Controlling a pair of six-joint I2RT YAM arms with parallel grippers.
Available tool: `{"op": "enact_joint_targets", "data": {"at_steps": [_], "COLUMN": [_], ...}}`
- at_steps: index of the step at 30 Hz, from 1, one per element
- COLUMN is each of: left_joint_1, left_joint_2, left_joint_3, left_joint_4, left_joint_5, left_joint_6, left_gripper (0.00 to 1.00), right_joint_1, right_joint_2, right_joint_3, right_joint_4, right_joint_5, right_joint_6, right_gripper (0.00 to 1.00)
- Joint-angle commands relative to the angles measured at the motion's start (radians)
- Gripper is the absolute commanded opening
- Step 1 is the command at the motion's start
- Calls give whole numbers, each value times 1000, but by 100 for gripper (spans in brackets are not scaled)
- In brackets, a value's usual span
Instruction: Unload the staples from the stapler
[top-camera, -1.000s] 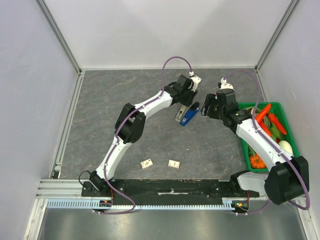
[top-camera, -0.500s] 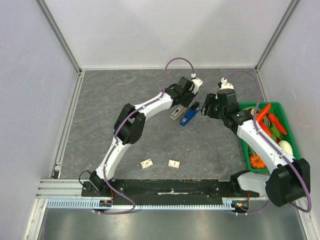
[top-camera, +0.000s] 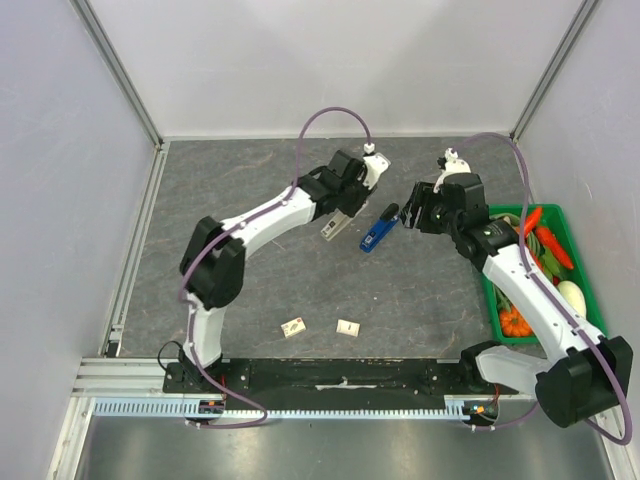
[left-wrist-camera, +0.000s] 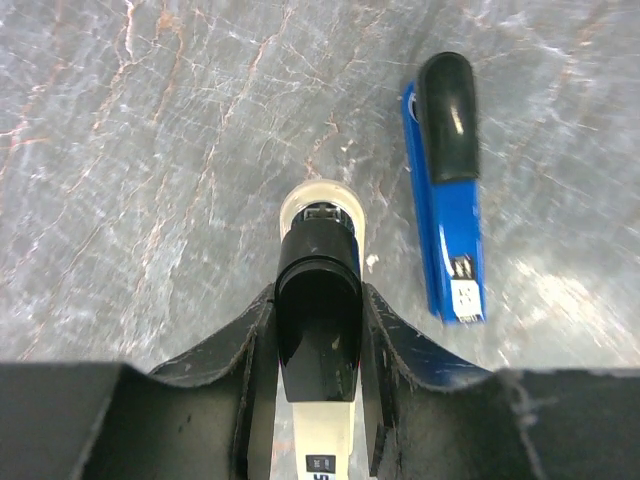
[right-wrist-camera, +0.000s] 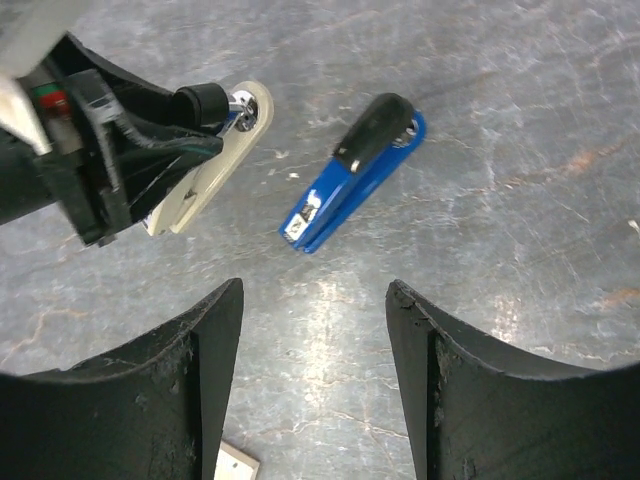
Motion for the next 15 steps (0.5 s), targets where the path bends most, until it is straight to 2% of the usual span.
{"op": "enact_joint_targets", "data": {"at_steps": [1, 10, 15], "left_joint_1": [-1, -1, -1], "left_joint_2": [-247, -522, -706], "left_joint_3": [-89, -252, -361], "left_joint_4": [35, -103, -130], "left_joint_5": [103, 546, 675], "left_joint_6": [15, -43, -94], "left_gripper": [2, 2, 2], "right_joint_1": [5, 62, 94], "right_joint_2": [-45, -91, -120], "right_joint_3": [89, 167, 235], "right_joint_4": [-43, -88, -111], "right_joint_5": [-123, -356, -502], "right_joint_6": [-71, -156, -234], "right_gripper": [67, 68, 68]}}
